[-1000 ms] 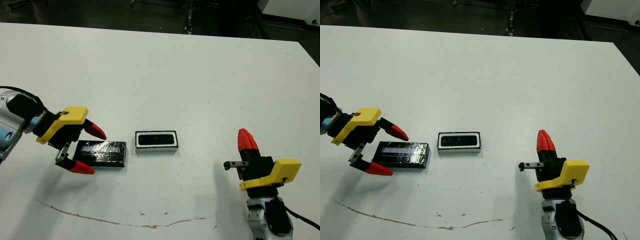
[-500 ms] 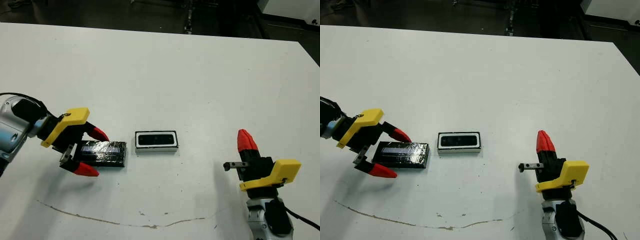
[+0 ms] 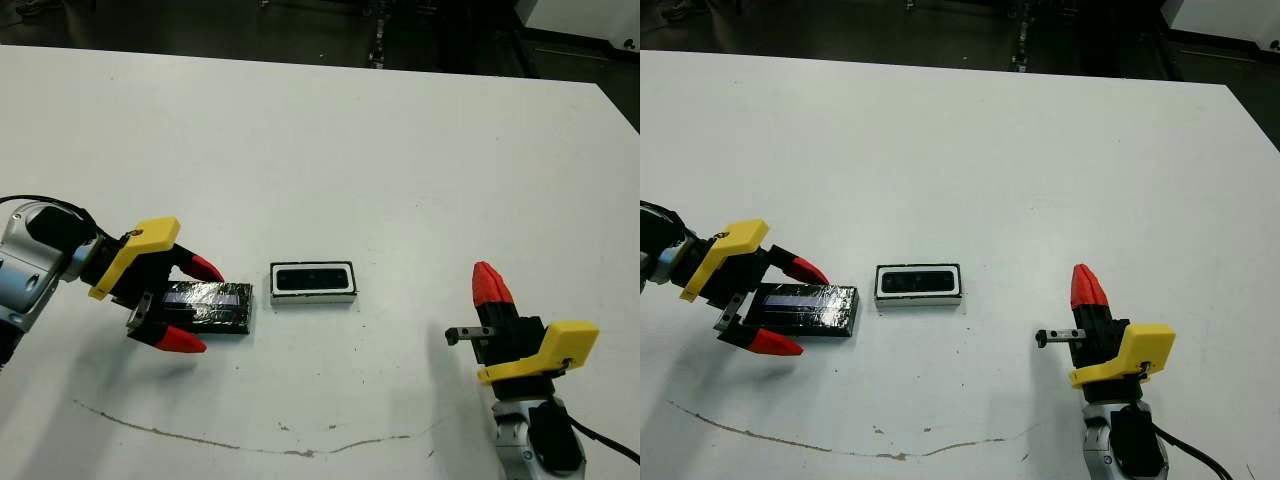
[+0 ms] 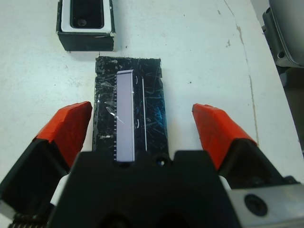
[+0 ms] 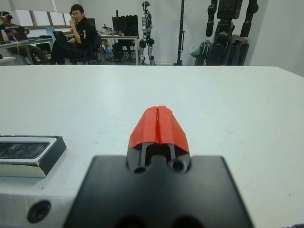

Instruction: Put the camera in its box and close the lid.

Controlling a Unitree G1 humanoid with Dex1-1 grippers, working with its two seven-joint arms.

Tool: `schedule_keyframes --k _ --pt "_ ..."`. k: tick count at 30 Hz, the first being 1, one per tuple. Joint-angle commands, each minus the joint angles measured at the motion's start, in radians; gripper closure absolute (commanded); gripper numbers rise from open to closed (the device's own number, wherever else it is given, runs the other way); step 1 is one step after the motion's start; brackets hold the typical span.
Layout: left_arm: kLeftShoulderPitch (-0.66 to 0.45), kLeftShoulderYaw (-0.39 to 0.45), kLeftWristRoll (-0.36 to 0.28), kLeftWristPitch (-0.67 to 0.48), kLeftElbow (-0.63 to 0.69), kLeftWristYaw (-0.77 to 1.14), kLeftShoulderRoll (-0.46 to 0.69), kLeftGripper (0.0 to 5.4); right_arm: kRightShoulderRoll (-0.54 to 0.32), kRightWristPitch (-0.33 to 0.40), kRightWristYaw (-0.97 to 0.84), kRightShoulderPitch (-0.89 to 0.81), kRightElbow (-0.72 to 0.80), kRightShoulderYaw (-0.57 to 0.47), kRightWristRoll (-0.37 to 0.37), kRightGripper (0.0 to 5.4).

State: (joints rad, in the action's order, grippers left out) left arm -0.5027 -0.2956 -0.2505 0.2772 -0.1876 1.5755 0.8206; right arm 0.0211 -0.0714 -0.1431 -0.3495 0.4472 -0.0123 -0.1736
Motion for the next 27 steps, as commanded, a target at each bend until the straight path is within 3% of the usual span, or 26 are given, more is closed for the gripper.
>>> schedule_keyframes --k 1,13,16,27 --pt "0.038 0.016 -0.013 0.044 0.014 -0.025 -0.009 0.00 -0.013 -0.014 -0.002 -0.012 -0.009 -0.002 0.001 5.39" --pt "0.084 0.041 -0.027 0.112 0.066 -0.096 -0.013 0.00 -0.018 0.016 0.003 -0.017 0.011 -0.001 -0.010 5.39" --pt "0.087 0.039 -0.016 0.114 0.078 -0.102 -0.005 0.22 -0.021 0.009 0.002 -0.016 0.008 0.000 -0.006 5.40" --pt "0.095 0.032 0.008 0.145 0.114 -0.126 0.013 1.84 -0.020 0.008 0.001 -0.014 0.003 0.000 -0.009 5.40"
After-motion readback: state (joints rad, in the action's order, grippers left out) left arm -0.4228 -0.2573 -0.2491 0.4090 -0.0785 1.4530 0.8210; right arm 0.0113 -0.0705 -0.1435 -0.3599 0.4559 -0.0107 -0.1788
